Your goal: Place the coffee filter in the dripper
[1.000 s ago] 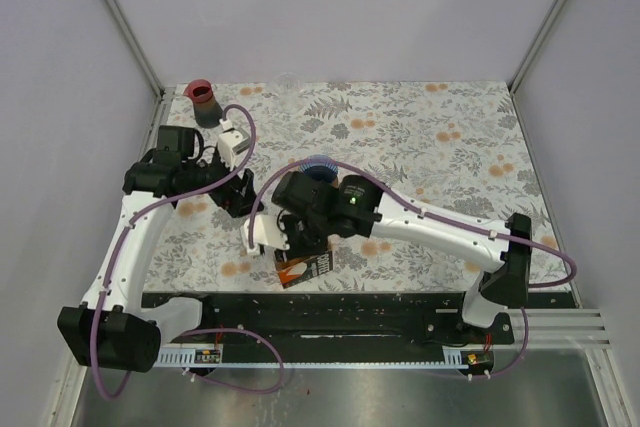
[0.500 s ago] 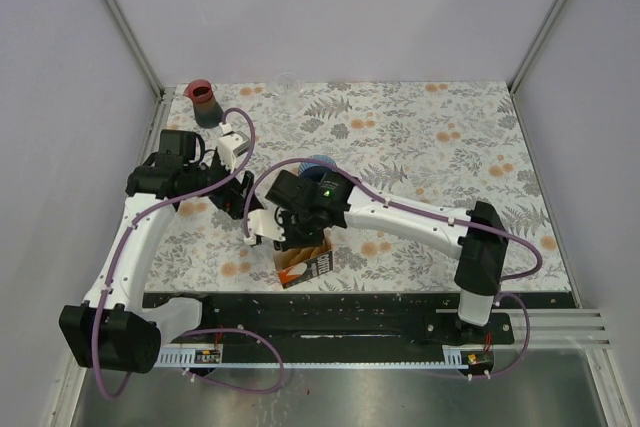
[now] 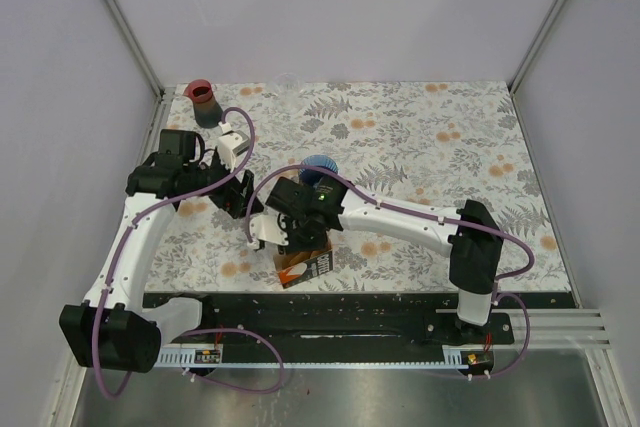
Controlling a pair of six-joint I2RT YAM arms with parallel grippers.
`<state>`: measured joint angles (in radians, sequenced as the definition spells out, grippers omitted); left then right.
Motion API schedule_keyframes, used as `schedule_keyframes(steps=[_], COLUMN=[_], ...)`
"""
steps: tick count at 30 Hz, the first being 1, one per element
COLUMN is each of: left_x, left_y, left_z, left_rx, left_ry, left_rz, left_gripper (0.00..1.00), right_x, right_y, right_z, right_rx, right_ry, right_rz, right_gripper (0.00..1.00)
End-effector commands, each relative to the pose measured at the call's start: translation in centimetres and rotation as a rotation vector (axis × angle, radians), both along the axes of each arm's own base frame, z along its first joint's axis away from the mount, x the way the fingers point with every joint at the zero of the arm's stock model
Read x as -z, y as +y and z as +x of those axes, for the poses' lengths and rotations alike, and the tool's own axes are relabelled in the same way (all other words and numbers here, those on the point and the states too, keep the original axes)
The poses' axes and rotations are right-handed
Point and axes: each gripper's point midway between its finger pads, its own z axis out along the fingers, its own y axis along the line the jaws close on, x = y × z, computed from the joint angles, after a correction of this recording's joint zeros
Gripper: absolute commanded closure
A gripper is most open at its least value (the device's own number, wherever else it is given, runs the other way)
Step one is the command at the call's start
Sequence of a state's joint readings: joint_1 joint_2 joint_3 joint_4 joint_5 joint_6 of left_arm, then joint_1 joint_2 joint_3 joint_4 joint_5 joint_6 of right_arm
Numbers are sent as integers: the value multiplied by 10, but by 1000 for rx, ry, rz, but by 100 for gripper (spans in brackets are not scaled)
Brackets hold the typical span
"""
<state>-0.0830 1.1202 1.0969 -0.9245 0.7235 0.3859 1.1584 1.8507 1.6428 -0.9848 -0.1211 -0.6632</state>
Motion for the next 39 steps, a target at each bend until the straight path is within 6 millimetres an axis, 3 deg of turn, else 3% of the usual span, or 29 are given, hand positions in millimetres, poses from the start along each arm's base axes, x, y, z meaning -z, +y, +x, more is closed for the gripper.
schedule_keyframes(steps=[1,11,17,19,20,22,24,34,39], left_x=[-5,-5,-3,-3,-3,-3,-3,-3,-3], left_y=[0,0,0,0,0,0,0,0,0], left_z=[8,7,7,6,7,7,6,7,6], left_rx=[-9,-10,-10,-7,-8,-7,-7,-9,-6], left_ry=[-35,-32,-27,-28,-27,-29,-26,-27,-28], left_rz=[-10,-10,-10,-10,-10,-11,-11,-11,-12], left_gripper=[13,13,13,13,13,13,13,13,13], right_x=[-11,14,31,32,32,27,18,-39,-55], right_y=[-10,-10,-11,-11,-11,-10,-8,-3,-6], right_z=[8,12,9,9,9,7,6,11,10], right_rx=[41,54,50,52,53,55,58,74,68], right_ry=[-35,-4,27,28,30,36,38,-25,-49], right_rz=[7,-48,-85,-90,-90,-81,-66,62,100], right_gripper=[69,62,64,69,78,90,96,100,100])
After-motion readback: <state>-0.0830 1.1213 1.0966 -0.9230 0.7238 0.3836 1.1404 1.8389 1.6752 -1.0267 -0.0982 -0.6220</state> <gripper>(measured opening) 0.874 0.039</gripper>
